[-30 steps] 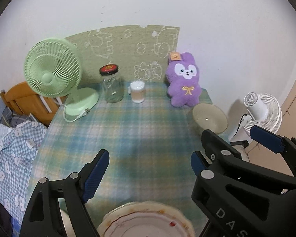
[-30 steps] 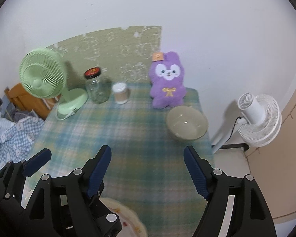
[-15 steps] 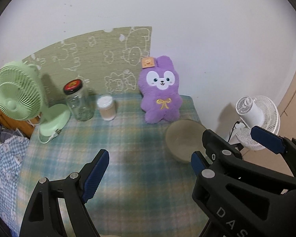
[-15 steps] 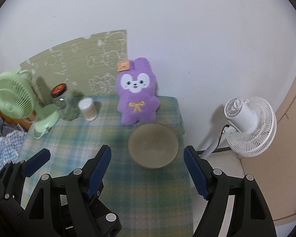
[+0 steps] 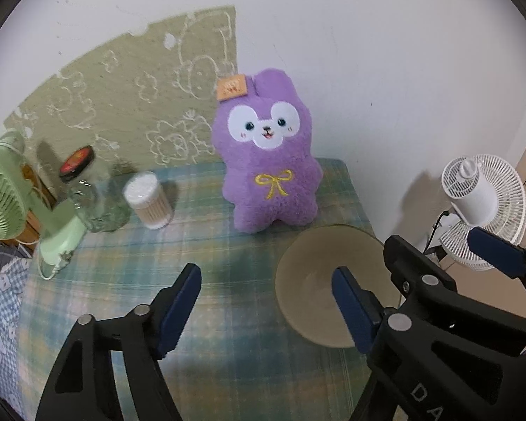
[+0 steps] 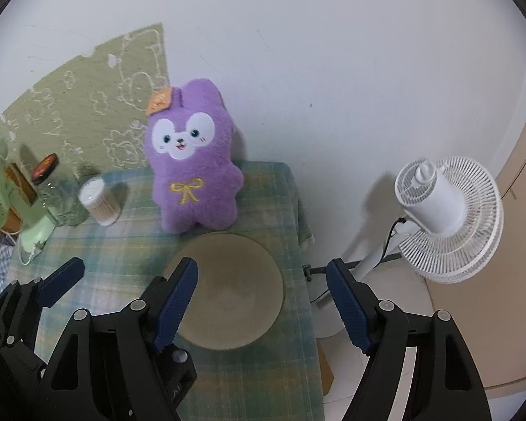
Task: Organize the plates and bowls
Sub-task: 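Move both open grippers toward the grey bowl beside the purple plush, then close both grippers on the grey bowl rim and lift it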
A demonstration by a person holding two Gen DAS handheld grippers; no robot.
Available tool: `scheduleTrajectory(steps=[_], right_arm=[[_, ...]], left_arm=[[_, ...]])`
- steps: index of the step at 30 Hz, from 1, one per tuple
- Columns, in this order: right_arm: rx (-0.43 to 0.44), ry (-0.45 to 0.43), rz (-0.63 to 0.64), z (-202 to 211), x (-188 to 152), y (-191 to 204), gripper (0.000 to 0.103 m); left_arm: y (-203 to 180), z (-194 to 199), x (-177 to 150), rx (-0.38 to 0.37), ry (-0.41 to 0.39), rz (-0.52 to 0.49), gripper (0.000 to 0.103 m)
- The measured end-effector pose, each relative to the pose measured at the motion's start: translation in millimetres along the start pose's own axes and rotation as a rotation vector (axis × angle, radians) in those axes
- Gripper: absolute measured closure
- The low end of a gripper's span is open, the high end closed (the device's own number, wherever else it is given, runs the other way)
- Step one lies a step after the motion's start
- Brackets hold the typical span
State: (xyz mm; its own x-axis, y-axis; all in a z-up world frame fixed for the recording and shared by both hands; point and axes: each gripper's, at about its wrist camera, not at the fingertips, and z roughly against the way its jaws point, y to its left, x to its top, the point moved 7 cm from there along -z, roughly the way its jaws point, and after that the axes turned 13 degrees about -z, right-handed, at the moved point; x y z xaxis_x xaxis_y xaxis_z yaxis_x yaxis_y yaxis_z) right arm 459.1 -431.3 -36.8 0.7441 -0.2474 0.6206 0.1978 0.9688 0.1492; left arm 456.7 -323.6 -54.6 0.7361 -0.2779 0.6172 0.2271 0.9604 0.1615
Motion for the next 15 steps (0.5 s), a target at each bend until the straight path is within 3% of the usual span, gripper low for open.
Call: scheduleTrajectory(steps=[9, 13, 15], right_arm=[[0.002, 0.055, -0.036, -49.4, -4.0, -8.9, 0.037], [-0.012, 0.083, -0.049, -68.7, -9.7, -14.8, 0.046], [-0.015, 0.094, -0.049, -75.5, -11.7, -14.9, 0.047]], left_arm=[[-10.4, -45.0, -2.1, -0.017, 0.042, 0.005, 0.044], [-15.5, -62.0, -6.6, -0.023, 0.062, -0.006, 0.058], [-17.1, -69.1, -8.7, -0.025, 0.076, -0.007, 0.060]])
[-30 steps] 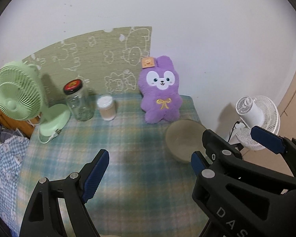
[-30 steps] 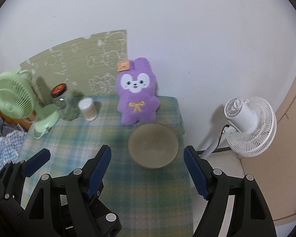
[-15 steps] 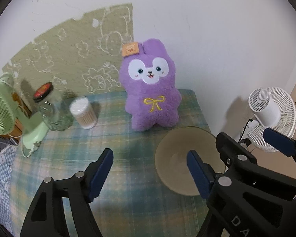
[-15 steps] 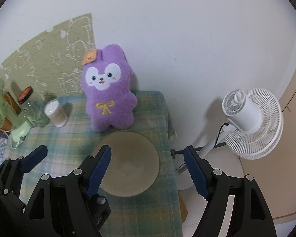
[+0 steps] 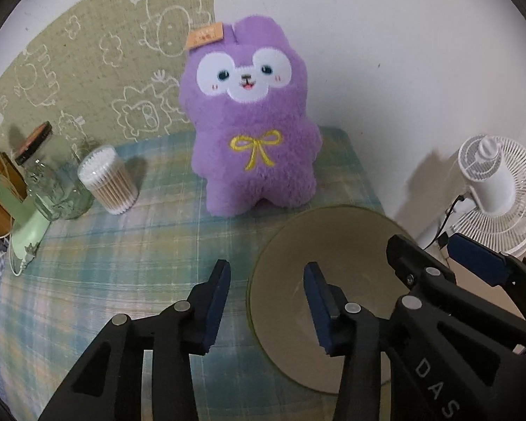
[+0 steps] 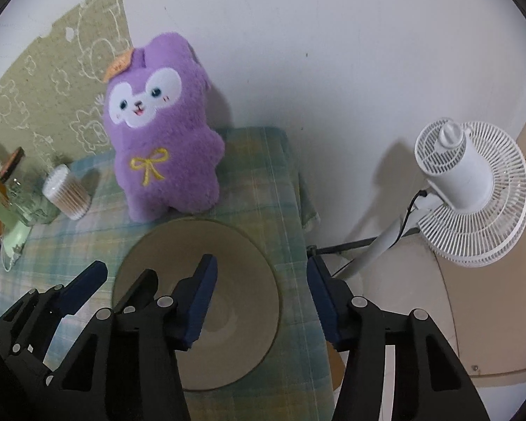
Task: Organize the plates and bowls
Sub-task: 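Close both grippers on the grey bowl rim and lift it, then carry the grey bowl with both grippers toward the plate stack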
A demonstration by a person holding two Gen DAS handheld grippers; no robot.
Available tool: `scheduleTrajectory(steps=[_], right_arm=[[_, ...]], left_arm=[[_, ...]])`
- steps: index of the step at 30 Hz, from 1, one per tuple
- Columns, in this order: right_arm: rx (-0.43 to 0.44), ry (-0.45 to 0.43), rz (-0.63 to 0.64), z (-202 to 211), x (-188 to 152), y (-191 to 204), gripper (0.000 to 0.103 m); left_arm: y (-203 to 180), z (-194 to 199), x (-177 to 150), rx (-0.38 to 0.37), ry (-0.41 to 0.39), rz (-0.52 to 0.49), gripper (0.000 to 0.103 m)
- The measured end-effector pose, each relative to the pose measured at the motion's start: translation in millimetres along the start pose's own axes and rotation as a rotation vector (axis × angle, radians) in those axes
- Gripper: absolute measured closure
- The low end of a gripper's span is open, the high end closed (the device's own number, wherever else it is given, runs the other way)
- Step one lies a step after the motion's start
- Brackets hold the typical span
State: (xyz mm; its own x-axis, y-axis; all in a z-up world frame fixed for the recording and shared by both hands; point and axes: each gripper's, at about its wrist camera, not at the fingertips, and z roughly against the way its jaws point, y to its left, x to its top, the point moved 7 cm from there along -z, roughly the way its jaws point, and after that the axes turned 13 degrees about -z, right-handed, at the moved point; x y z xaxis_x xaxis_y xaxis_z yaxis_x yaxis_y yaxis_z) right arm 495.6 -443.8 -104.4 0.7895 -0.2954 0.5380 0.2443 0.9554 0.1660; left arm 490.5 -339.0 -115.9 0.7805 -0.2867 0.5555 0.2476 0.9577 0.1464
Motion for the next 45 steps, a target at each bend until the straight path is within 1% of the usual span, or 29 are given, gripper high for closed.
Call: scheduleTrajectory(steps=[1, 3, 6, 7, 8, 11, 13, 14, 16, 19, 22, 27, 32, 39, 45], right_arm=[[-0.002, 0.004, -0.001, -3.0, -0.7, -0.3, 0.049], [-0.005, 0.011, -0.004, -7.3, -2.4, -0.9, 0.051], [-0.006, 0.020, -0.011, -12.4, -4.1, -1.7, 0.060], [-0.007, 0.023, -0.011, -14.0, -4.5, -1.9, 0.060], [-0.007, 0.025, -0.012, -15.6, -4.5, -2.4, 0.061], [-0.008, 0.026, -0.009, -19.2, -4.9, -2.5, 0.068], [-0.003, 0.033, -0.011, -21.8, -6.0, -1.6, 0.074], [-0.003, 0.040, -0.015, -24.1, -7.0, -1.3, 0.075], [-0.019, 0.036, -0.012, -26.0, -7.3, -2.1, 0.078], [-0.037, 0.030, -0.007, -26.4, -6.2, -2.3, 0.081], [-0.041, 0.030, -0.007, -24.4, -6.2, -1.7, 0.081], [-0.033, 0.047, -0.028, -21.7, -11.9, -3.3, 0.081], [-0.031, 0.056, -0.036, -11.6, -21.4, -1.0, 0.081], [-0.034, 0.042, -0.035, 17.6, -31.6, 5.5, 0.081], [-0.037, 0.005, -0.036, 49.9, -37.9, 16.2, 0.081]], left_arm=[[0.1, -2.9, -0.9, -0.002, 0.003, 0.003, 0.063], [0.4, -6.5, -2.7, 0.000, 0.008, 0.004, 0.066], [0.2, -10.2, -4.4, -0.007, 0.014, 0.003, 0.071], [-0.1, -11.4, -4.7, -0.011, 0.014, 0.003, 0.075], [-0.3, -12.2, -5.1, -0.015, 0.014, 0.005, 0.076], [0.8, -14.3, -5.5, -0.005, 0.016, 0.005, 0.080], [1.7, -15.6, -5.8, 0.000, 0.019, 0.003, 0.083], [2.1, -16.8, -6.5, 0.000, 0.026, 0.003, 0.085], [2.5, -18.1, -7.3, 0.005, 0.028, -0.002, 0.086], [3.5, -18.8, -7.8, 0.001, 0.030, 0.013, 0.086], [5.3, -18.6, -9.6, -0.004, 0.034, 0.026, 0.086], [5.5, -13.3, -11.5, 0.008, 0.041, 0.008, 0.087], [8.4, -3.1, -18.4, 0.008, 0.047, 0.011, 0.087], [14.6, 22.9, -28.0, -0.005, 0.036, 0.016, 0.086], [24.5, 52.4, -33.4, -0.007, 0.000, 0.013, 0.086]])
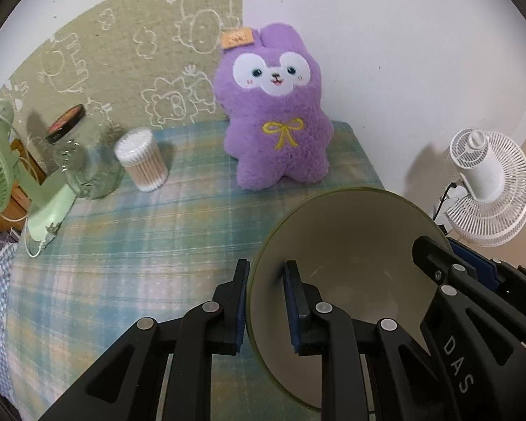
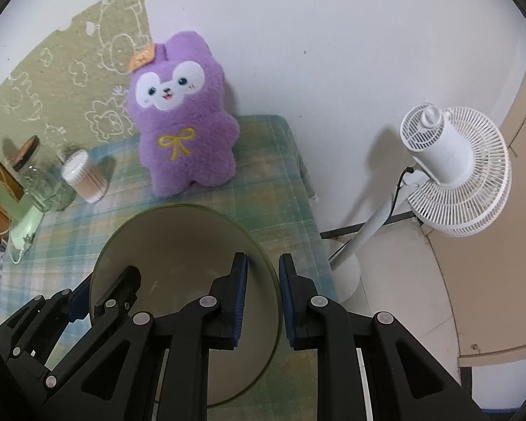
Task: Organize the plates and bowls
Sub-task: 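Carry the grey bowl with both grippers toward the plate stack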
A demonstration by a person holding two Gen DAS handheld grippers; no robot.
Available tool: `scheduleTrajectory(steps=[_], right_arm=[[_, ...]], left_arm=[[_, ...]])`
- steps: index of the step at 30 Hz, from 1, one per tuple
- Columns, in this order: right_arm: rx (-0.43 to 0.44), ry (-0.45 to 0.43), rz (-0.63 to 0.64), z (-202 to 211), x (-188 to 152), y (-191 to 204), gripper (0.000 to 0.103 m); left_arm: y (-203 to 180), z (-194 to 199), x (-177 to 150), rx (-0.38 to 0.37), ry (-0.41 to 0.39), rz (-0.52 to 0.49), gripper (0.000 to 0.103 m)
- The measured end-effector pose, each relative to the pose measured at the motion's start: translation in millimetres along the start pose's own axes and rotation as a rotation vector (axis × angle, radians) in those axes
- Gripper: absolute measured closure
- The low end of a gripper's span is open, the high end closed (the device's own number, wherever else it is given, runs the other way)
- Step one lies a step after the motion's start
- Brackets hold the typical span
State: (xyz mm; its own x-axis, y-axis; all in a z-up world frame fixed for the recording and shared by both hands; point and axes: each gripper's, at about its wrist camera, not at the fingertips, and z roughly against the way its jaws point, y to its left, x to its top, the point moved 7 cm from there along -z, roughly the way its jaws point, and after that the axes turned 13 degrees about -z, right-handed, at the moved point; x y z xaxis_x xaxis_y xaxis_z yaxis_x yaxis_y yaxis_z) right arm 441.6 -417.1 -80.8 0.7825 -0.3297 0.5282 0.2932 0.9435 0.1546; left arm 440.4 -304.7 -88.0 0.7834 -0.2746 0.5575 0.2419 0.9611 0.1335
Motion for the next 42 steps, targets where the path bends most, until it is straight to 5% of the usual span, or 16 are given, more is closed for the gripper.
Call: scheduleTrajectory(steps=[18, 42], right_arm=[[0.019, -0.084, -0.025, 105.2, -37.4, 51.7, 0.081], [0.050, -0.128, 0.026, 209.3, -151.0, 142.7, 0.081]], left_arm=[[53.4, 98.4, -32.1, 0.004, -0.074, 0.007, 0.086], [148.3, 196.0, -141.7, 0.027, -0.114, 0.057, 0.086]])
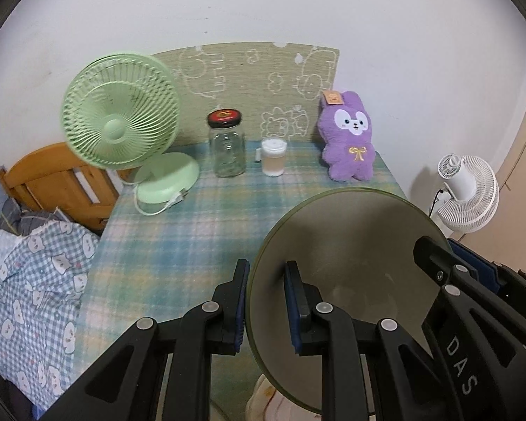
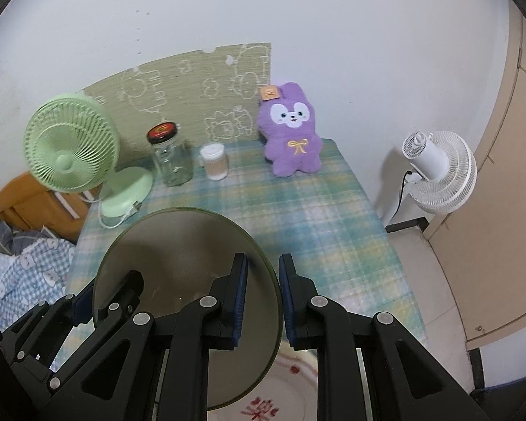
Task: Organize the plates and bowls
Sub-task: 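Carry the grey bowl with both grippers toward the plate stack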
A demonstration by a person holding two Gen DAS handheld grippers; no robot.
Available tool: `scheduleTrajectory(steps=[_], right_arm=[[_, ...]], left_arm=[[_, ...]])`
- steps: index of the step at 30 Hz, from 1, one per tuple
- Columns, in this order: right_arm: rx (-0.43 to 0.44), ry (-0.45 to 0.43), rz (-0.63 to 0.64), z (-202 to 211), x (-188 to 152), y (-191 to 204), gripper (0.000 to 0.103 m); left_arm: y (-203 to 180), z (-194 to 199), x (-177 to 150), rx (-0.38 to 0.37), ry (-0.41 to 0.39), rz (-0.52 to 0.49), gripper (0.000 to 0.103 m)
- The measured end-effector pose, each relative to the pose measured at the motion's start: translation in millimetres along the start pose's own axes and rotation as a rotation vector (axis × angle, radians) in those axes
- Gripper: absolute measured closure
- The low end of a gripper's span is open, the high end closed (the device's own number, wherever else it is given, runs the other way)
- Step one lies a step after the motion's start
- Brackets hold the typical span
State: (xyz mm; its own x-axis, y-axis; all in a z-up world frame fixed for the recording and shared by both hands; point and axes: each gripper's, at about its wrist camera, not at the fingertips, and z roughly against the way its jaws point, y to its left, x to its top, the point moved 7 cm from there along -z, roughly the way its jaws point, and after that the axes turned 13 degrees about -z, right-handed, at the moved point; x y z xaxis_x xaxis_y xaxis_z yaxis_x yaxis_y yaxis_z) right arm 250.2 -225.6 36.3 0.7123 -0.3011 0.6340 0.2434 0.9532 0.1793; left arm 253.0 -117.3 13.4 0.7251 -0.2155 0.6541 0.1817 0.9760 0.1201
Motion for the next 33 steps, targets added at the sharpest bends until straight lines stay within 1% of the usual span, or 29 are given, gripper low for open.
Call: scheduleTrajectory(steps=[9, 18, 28, 33], right_arm=[[0.025, 0.011, 0.013, 20.1, -44.7, 31.8, 0.081], [0.023, 0.026, 0.033, 28.8, -91.8, 54.7, 0.081], [0.033, 0.054, 0.070, 24.8, -131.2, 74.0, 0.081], [0.044, 0.086, 0.088, 17.4, -150.6, 83.6, 0.081]], left_arm=[[34.3, 17.8, -42.4, 0.025, 0.013, 0.011, 0.086], [58.2, 24.5, -85.1, 0.022, 0.032, 0.027, 0.086], [78.9, 23.0, -127.1, 0.037, 0.063, 0.034, 0.086], [88.9, 17.6, -144.9, 0.052, 0.094, 0.033, 0.085]])
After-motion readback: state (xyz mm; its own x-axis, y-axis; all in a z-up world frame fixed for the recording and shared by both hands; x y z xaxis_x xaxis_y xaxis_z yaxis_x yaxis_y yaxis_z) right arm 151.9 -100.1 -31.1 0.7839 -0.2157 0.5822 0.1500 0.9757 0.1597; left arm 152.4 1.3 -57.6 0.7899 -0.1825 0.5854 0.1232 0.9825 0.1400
